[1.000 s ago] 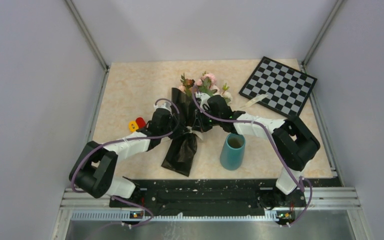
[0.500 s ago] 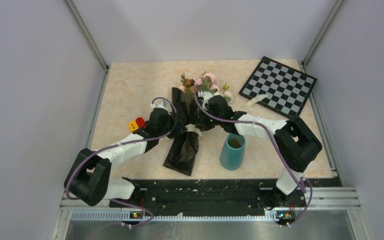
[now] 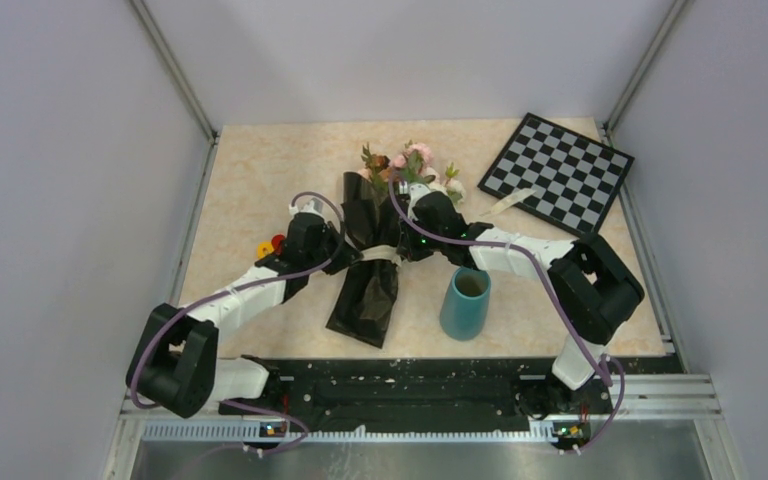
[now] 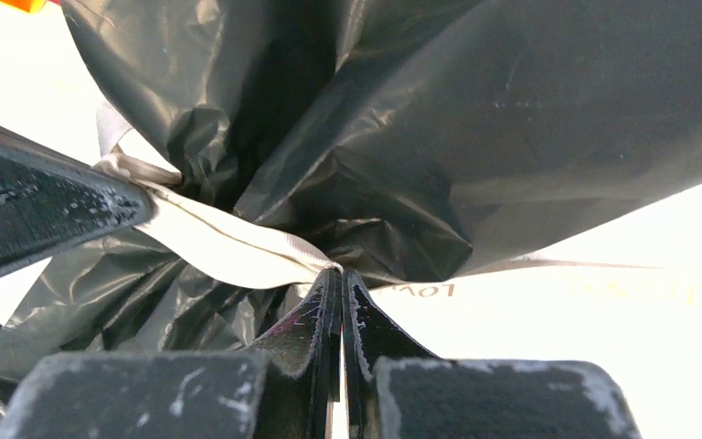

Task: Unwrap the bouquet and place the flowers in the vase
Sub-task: Untie the ribbon from the wrapping paper.

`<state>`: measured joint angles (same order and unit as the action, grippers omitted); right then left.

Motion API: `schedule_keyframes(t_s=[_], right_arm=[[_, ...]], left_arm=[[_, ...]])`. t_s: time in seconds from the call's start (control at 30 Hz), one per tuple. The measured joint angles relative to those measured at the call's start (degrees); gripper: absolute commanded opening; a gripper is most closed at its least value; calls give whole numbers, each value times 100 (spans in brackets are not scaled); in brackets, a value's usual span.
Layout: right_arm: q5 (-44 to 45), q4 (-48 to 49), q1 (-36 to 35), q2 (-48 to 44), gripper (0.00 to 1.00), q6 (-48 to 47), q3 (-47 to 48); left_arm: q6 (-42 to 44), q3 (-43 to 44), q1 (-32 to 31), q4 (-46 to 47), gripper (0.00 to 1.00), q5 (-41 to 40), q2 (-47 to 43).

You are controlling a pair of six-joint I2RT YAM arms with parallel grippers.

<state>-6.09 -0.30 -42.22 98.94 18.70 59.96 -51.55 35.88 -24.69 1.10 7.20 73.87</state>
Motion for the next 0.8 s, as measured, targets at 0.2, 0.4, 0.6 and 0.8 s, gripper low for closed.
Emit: schedule_keyframes(t_s=[0.2,0.4,0.6,0.8], right_arm=[[210,-81,0,0,0,48,0],[435,-208,2,0,0,103,0],[385,-243,2,0,0,92,0],[-455,-55,0,-79,25,-101,2]], left_arm=[[256,0,461,-210,0,284,-59],[514,0,929,-433,4,544,-260],[645,-87,1156,-479,5,769,-328],[706,-122,1185,-501,13,955,-328]])
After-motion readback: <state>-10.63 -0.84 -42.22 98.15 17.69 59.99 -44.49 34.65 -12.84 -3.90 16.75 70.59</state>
